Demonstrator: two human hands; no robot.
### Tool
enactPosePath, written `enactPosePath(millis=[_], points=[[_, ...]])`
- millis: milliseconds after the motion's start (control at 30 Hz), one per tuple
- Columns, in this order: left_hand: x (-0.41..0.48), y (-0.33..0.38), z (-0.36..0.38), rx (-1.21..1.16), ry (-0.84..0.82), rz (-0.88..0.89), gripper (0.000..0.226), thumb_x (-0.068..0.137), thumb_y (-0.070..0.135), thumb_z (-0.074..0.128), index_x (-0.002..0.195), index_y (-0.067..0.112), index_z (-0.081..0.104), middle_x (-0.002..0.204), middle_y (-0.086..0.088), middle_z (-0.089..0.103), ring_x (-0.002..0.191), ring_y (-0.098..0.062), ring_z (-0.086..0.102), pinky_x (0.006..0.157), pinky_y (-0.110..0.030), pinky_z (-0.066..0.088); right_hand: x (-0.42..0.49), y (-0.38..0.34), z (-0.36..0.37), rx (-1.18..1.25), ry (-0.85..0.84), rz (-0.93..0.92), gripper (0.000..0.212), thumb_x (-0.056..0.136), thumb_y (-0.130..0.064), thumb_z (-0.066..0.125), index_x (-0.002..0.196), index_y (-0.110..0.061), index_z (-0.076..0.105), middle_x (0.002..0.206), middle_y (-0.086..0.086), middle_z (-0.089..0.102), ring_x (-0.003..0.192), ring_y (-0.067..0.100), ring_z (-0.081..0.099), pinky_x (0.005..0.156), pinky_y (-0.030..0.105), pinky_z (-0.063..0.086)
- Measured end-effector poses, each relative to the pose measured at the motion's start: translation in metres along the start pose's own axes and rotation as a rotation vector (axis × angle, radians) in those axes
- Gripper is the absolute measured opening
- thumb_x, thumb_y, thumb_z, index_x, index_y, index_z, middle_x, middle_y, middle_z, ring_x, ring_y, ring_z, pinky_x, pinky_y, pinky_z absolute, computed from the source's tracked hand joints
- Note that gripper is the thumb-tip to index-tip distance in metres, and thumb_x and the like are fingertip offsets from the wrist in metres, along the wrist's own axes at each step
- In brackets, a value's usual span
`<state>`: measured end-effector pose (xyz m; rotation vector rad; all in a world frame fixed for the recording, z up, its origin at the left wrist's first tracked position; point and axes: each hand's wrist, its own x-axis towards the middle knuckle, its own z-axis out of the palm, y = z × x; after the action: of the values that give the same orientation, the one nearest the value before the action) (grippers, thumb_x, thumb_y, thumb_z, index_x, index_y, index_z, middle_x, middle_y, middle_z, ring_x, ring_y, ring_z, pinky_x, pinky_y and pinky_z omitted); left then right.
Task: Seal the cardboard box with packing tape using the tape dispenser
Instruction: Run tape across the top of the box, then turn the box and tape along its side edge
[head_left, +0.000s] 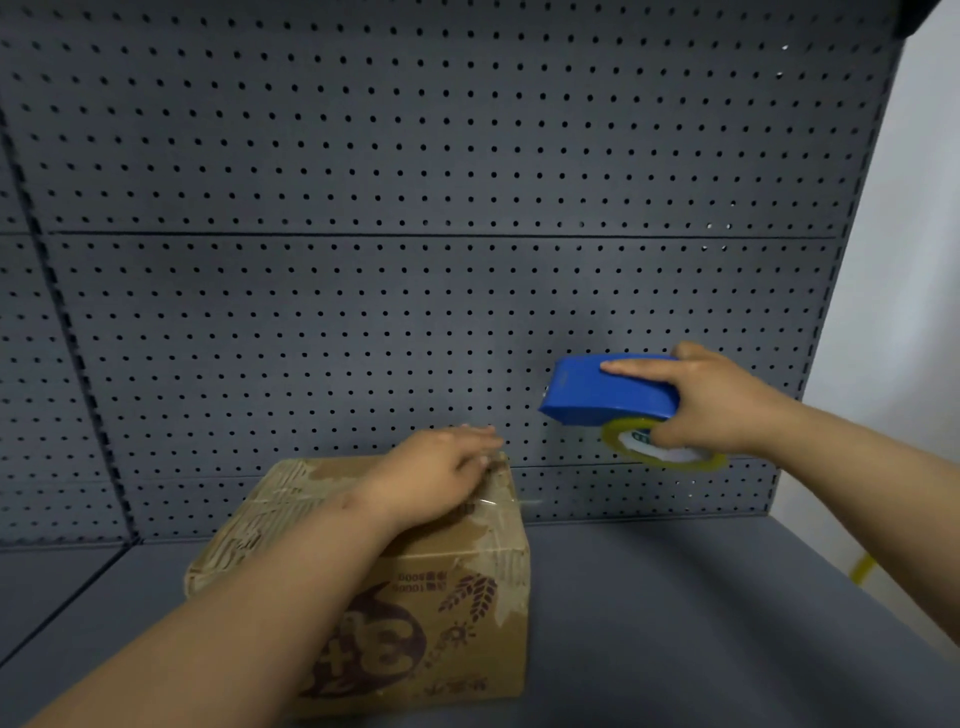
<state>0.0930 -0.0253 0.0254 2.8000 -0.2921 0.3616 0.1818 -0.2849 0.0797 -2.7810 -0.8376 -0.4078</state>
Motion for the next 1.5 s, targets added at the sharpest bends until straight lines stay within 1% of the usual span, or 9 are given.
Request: enactPosePath(millis=[167, 400, 500, 600, 733, 833, 1033, 1233, 1500], points=[[0.005, 0.016, 0.016, 0.066, -0.316, 0.142, 0.052, 0.094, 0.053, 0.028, 0.132, 0.029, 0.052, 0.147, 0.011, 0.042, 0.14, -0.007, 0.027, 0.118, -0.03, 0.016, -0.004, -0.005, -0.005, 0.099, 0.063, 0.012, 0.078, 0.073, -0.024, 0.069, 0.133, -0.057, 0.031, 0.086, -0.005, 0.034, 0.076, 0.006, 0.041, 0.06, 0.018, 0.033], [0.007, 0.019, 0.024, 0.077, -0.329, 0.141, 0.047, 0.093, 0.05, 0.036, 0.105, 0.017, 0.066, 0.118, 0.001, 0.056, 0.114, -0.015, 0.048, 0.102, -0.036, 0.038, -0.008, -0.02, -0.013, 0.171, 0.118, -0.013, 0.079, 0.073, -0.023, 0.072, 0.132, -0.056, 0.032, 0.09, -0.001, 0.038, 0.078, 0.007, 0.042, 0.058, 0.016, 0.032], [0.005, 0.021, 0.022, 0.147, -0.33, 0.137, 0.051, 0.094, 0.052, 0.03, 0.116, 0.021, 0.064, 0.135, 0.002, 0.05, 0.133, -0.016, 0.036, 0.114, -0.04, 0.024, -0.009, -0.033, -0.016, 0.189, 0.185, -0.03, 0.079, 0.073, -0.024, 0.073, 0.133, -0.056, 0.032, 0.086, -0.003, 0.035, 0.076, 0.007, 0.04, 0.059, 0.017, 0.032], [-0.002, 0.022, 0.014, 0.263, -0.294, 0.134, 0.059, 0.092, 0.06, 0.016, 0.138, 0.035, 0.042, 0.159, 0.013, 0.01, 0.146, -0.009, -0.001, 0.119, -0.04, -0.008, -0.009, -0.05, -0.02, 0.197, 0.263, -0.05, 0.079, 0.073, -0.026, 0.073, 0.133, -0.056, 0.032, 0.085, -0.003, 0.033, 0.077, 0.011, 0.039, 0.06, 0.014, 0.03], [-0.019, 0.007, -0.015, -0.171, 0.009, -0.116, 0.056, 0.096, 0.05, 0.022, 0.141, 0.023, 0.04, 0.15, 0.006, 0.036, 0.139, -0.014, 0.029, 0.115, -0.033, 0.014, -0.009, -0.078, -0.027, 0.221, 0.33, -0.075, 0.078, 0.074, -0.03, 0.073, 0.134, -0.056, 0.032, 0.091, 0.0, 0.036, 0.086, 0.016, 0.04, 0.063, 0.011, 0.029], [-0.02, -0.024, -0.054, -0.576, 0.249, -0.386, 0.05, 0.097, 0.045, 0.031, 0.122, 0.011, 0.057, 0.111, -0.003, 0.055, 0.106, -0.019, 0.051, 0.091, -0.031, 0.036, -0.006, -0.108, -0.031, 0.225, 0.353, -0.1, 0.077, 0.074, -0.031, 0.072, 0.134, -0.056, 0.031, 0.086, -0.006, 0.032, 0.085, 0.016, 0.04, 0.063, 0.01, 0.03], [-0.023, -0.08, -0.131, -1.361, 0.217, -0.42, 0.065, 0.09, 0.057, 0.036, 0.131, 0.008, 0.048, 0.123, -0.011, 0.06, 0.115, -0.025, 0.057, 0.1, -0.039, 0.041, 0.005, -0.192, -0.021, 0.254, 0.367, -0.165, 0.074, 0.066, -0.048, 0.062, 0.133, -0.058, 0.031, 0.087, -0.011, 0.031, 0.087, 0.012, 0.038, 0.068, 0.009, 0.03], [-0.037, -0.142, -0.173, -1.407, -0.04, -0.412, 0.063, 0.09, 0.059, 0.033, 0.108, 0.006, 0.059, 0.106, -0.016, 0.058, 0.095, -0.029, 0.061, 0.066, -0.034, 0.059, 0.022, -0.274, -0.001, 0.31, 0.436, -0.171, 0.073, 0.058, -0.059, 0.057, 0.125, -0.064, 0.028, 0.089, -0.009, 0.032, 0.085, 0.009, 0.038, 0.072, 0.008, 0.032], [-0.053, -0.209, -0.196, -1.338, -0.11, -0.291, 0.014, 0.092, 0.01, 0.05, 0.09, 0.006, 0.063, 0.07, -0.006, 0.075, 0.063, -0.015, 0.073, 0.059, -0.024, 0.06, 0.034, -0.336, 0.032, 0.25, 0.481, -0.112, 0.077, 0.073, -0.036, 0.074, 0.123, -0.068, 0.025, 0.094, -0.001, 0.035, 0.087, 0.012, 0.041, 0.072, 0.009, 0.034]])
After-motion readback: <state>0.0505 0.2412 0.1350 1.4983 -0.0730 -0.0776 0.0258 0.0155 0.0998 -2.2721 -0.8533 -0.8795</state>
